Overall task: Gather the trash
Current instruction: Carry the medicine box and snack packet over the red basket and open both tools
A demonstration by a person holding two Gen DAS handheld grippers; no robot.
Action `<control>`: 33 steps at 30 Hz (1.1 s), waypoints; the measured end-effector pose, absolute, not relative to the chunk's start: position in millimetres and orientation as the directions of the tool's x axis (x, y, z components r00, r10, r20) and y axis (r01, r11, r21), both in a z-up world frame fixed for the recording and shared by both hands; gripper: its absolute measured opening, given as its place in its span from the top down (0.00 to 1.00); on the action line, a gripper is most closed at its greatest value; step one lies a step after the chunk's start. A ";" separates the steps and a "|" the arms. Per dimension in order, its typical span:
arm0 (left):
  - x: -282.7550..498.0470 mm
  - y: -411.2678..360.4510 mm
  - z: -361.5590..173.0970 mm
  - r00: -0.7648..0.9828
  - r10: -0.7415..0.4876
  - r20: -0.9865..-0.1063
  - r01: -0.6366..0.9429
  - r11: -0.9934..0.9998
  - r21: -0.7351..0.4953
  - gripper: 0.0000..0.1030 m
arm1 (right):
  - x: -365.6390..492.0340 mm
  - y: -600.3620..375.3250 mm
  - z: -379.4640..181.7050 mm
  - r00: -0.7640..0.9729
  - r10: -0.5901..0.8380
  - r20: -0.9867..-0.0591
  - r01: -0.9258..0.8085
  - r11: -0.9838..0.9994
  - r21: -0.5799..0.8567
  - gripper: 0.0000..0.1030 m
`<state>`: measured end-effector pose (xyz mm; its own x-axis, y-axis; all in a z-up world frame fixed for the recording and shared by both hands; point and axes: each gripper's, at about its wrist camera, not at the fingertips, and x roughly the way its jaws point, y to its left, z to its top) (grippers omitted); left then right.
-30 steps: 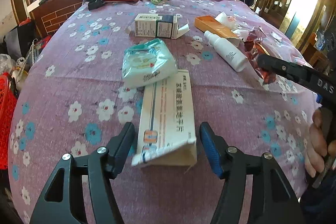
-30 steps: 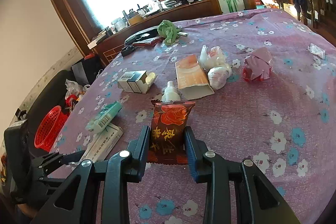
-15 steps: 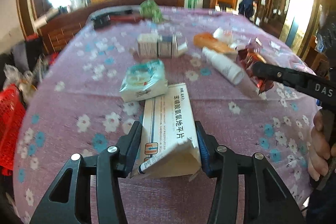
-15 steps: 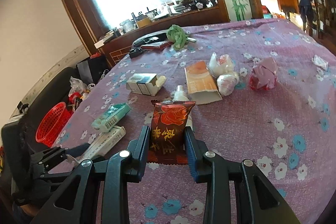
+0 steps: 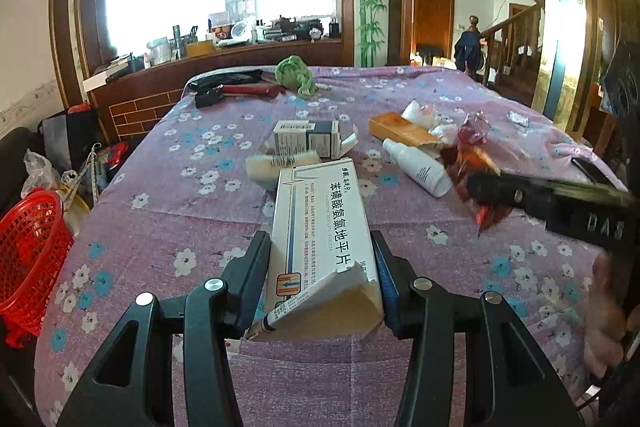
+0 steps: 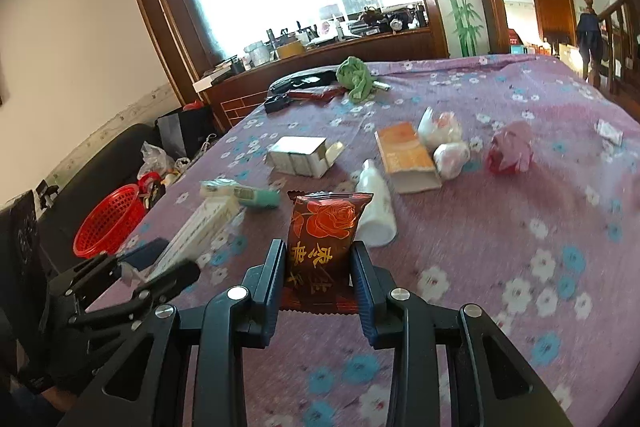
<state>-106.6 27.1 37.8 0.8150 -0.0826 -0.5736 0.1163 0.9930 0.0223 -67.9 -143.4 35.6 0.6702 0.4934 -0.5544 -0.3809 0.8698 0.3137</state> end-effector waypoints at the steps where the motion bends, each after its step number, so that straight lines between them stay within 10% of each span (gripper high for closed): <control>1: -108.3 26.9 38.7 0.820 -0.080 -0.567 0.112 0.993 0.022 0.53 | -71.1 -141.6 34.6 0.668 0.495 -0.556 -0.381 0.869 0.315 0.66; 33: -112.9 30.6 41.9 0.843 -0.035 -0.538 0.071 0.996 0.047 0.53 | -86.4 -128.5 33.6 0.685 0.483 -0.544 -0.401 0.875 0.272 0.66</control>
